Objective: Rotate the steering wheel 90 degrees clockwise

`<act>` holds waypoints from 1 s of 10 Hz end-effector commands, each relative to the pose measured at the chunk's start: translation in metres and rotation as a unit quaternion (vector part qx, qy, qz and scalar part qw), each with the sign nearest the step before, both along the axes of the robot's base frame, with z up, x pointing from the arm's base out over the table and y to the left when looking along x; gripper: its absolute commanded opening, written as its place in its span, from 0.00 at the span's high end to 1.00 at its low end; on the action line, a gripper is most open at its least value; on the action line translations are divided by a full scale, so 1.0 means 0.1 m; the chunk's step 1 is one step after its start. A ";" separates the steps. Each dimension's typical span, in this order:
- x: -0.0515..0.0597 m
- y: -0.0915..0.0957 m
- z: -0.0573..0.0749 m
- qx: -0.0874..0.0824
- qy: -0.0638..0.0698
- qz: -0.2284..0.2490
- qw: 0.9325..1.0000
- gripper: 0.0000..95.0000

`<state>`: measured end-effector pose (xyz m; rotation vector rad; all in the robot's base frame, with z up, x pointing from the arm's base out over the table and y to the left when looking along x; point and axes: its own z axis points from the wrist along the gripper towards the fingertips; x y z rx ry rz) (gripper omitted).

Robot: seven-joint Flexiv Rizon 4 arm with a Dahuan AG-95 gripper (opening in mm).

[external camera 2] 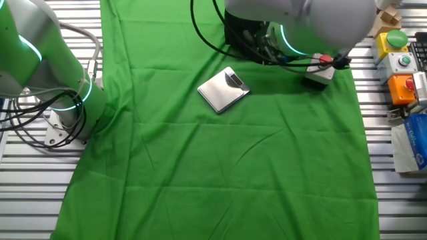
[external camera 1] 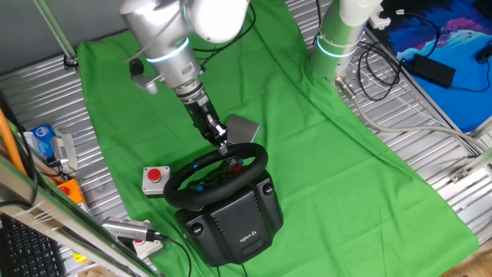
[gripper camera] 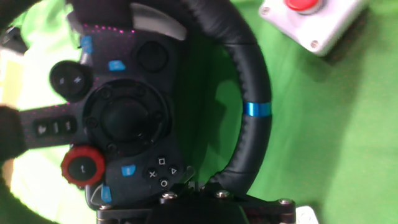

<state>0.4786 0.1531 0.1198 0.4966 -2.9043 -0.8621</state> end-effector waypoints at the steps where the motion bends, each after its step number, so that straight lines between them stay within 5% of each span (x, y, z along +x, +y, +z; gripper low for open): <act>1: 0.00 0.00 0.01 0.001 0.008 -0.008 1.000 1.00; 10: -0.17 0.06 0.09 0.022 0.020 -0.018 0.999 1.00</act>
